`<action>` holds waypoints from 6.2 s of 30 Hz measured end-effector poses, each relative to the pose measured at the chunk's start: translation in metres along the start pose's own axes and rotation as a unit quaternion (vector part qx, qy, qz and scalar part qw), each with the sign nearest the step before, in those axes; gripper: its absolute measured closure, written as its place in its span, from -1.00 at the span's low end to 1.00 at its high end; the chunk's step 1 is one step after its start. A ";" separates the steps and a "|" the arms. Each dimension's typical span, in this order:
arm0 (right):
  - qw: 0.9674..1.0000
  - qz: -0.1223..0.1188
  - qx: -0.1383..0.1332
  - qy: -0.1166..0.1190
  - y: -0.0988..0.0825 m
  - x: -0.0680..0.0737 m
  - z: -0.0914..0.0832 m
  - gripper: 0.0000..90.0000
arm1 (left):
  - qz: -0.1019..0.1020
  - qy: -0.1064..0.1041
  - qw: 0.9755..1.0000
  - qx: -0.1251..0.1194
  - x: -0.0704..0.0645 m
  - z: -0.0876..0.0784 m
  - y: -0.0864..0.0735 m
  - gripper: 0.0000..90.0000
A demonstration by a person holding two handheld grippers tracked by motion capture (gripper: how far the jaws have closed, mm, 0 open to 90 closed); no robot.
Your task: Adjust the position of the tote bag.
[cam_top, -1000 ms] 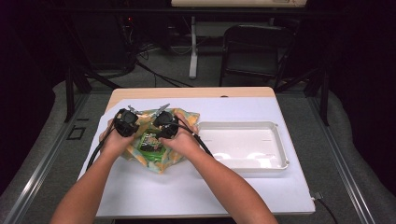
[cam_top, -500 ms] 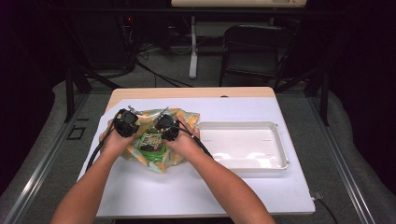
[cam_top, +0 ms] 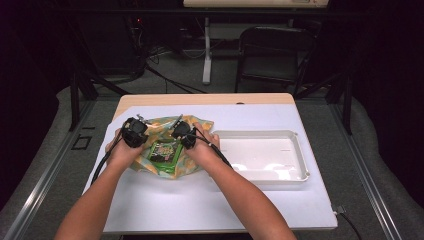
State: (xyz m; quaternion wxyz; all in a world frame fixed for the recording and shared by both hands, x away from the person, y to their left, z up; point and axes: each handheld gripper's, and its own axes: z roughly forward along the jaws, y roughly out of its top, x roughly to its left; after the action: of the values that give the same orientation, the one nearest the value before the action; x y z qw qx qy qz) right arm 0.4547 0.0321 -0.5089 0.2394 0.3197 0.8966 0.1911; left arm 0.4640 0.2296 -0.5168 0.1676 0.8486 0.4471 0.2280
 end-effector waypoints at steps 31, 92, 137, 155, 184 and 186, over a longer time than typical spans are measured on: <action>0.997 0.064 0.037 0.000 -0.012 -0.018 0.030 0.97 | -0.041 0.023 0.998 0.039 0.012 0.019 -0.006 0.98; 0.989 0.005 -0.002 0.146 -0.045 0.024 -0.027 0.58 | -0.030 -0.022 0.999 0.000 0.003 -0.001 -0.006 0.77; 0.988 0.025 -0.039 0.145 -0.051 0.029 -0.034 0.52 | -0.044 -0.139 0.989 -0.030 -0.019 -0.054 -0.052 0.47; 0.985 0.046 -0.070 0.152 -0.046 0.029 -0.037 0.45 | -0.082 -0.137 0.987 -0.010 -0.021 -0.027 -0.039 0.40; 0.982 0.087 -0.038 0.161 -0.030 0.030 -0.011 0.62 | -0.068 -0.168 0.983 0.001 -0.030 -0.028 -0.046 0.43; 0.983 0.088 -0.040 0.157 -0.031 0.031 -0.009 0.65 | -0.071 -0.171 0.983 -0.001 -0.029 -0.029 -0.046 0.44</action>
State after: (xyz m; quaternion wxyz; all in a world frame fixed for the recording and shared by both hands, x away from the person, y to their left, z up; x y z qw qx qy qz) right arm 0.4134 0.0287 -0.5272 0.0909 0.3536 0.8832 0.2944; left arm 0.4031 0.2327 -0.5220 0.2579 0.8409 0.4709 0.0679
